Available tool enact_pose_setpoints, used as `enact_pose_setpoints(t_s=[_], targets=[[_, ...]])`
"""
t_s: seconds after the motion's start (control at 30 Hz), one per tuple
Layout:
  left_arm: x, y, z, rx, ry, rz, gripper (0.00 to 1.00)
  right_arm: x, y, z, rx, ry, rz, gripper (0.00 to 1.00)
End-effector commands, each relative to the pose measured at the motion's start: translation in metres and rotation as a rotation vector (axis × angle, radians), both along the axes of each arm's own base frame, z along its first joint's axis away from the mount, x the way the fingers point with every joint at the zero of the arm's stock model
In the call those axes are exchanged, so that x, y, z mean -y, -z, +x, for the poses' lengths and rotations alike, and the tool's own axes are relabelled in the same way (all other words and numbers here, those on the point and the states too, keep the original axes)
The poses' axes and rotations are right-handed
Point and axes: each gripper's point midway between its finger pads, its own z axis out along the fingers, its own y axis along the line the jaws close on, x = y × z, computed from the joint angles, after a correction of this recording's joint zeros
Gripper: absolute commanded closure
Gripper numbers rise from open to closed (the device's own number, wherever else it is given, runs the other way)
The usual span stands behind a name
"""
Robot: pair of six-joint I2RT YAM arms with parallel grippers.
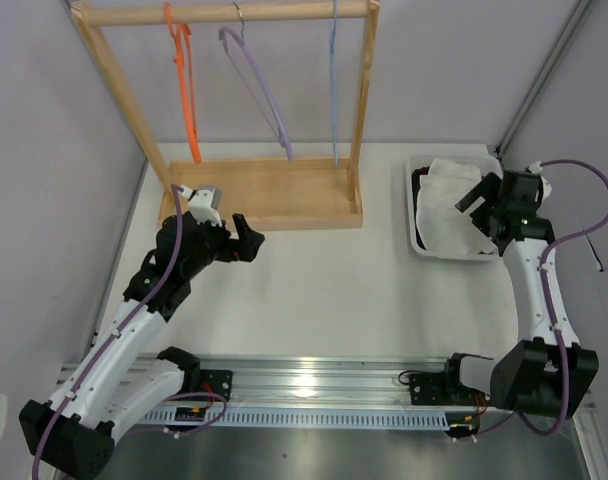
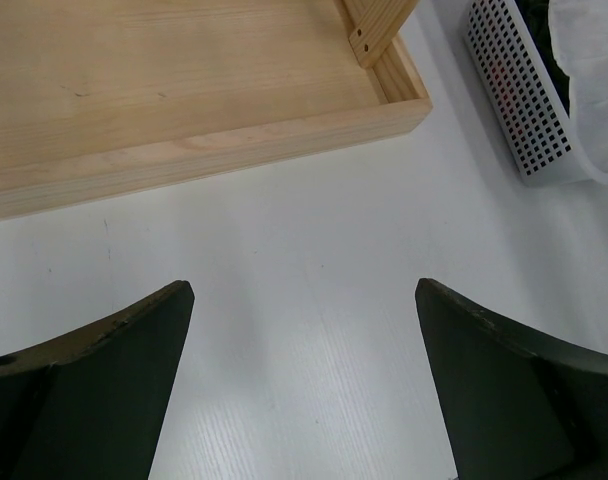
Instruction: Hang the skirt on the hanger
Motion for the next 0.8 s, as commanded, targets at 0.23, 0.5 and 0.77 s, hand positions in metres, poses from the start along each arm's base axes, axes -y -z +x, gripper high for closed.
enact_pose_setpoints(t_s=[0.23,0.5,0.77], targets=[[0.013,-0.011,-0.003,0.014,0.059,-0.042,0.01,0.060,0.008,-0.004,0.000,0.212,0.100,0.04],[0.011,-0.016,-0.005,0.032,0.057,-0.047,0.01,0.058,0.022,0.017,-0.022,0.179,0.164,0.09],[0.010,-0.017,-0.006,0.038,0.052,-0.046,0.01,0.062,0.024,0.032,-0.003,0.177,0.170,0.20]])
